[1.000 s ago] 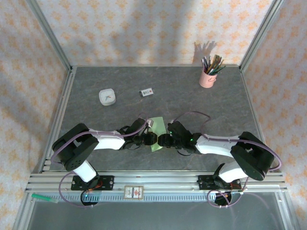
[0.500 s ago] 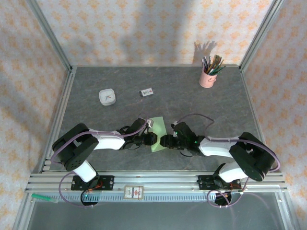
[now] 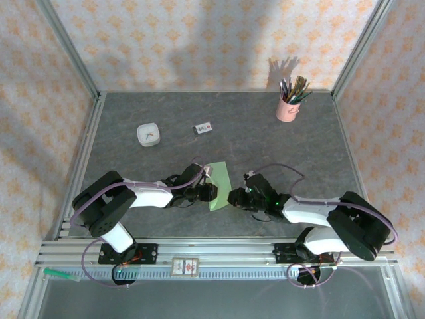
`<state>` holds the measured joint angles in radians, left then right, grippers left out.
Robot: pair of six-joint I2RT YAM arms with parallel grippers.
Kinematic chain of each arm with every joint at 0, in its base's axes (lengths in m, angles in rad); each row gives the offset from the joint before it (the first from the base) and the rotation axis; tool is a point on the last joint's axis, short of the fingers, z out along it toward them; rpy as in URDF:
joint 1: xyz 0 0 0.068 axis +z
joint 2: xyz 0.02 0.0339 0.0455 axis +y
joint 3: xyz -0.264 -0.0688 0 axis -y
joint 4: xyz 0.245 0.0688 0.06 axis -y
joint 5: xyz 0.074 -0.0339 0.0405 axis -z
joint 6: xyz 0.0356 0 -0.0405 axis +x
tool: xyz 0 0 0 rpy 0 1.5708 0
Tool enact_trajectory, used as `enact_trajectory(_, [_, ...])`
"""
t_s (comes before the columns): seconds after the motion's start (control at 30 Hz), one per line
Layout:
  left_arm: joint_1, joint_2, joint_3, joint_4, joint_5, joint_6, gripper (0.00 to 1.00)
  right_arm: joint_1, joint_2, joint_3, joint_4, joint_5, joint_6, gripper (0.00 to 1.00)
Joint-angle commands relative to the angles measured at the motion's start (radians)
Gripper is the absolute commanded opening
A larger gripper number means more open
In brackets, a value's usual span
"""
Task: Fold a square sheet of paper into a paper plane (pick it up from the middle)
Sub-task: Turn over the paper at the center of the table.
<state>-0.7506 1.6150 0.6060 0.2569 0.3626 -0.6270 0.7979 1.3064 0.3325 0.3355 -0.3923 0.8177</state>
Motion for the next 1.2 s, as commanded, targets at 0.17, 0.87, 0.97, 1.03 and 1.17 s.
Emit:
enact_trajectory(0.17, [0.008,-0.044,0.091,-0.007,0.039,-0.021,0.35,-0.004,-0.004,0.05,-0.092,0.127,-0.086,0.0])
enact_trajectory(0.87, [0.394,-0.497,-0.006,-0.152,0.055,-0.086,0.53,0.302,0.214,0.759,-1.076,0.781,-0.49,0.0])
enact_trajectory(0.97, [0.422,-0.525,-0.038,-0.166,0.058,-0.089,0.52,0.353,0.278,0.743,-0.981,0.686,-0.469,0.0])
enact_trajectory(1.03, [0.425,-0.525,-0.043,-0.176,0.069,-0.087,0.52,0.365,0.289,0.713,-0.904,0.615,-0.458,0.0])
enact_trajectory(1.17, [0.425,-0.494,-0.045,-0.177,0.111,-0.074,0.51,0.366,0.268,0.663,-0.836,0.555,-0.443,0.0])
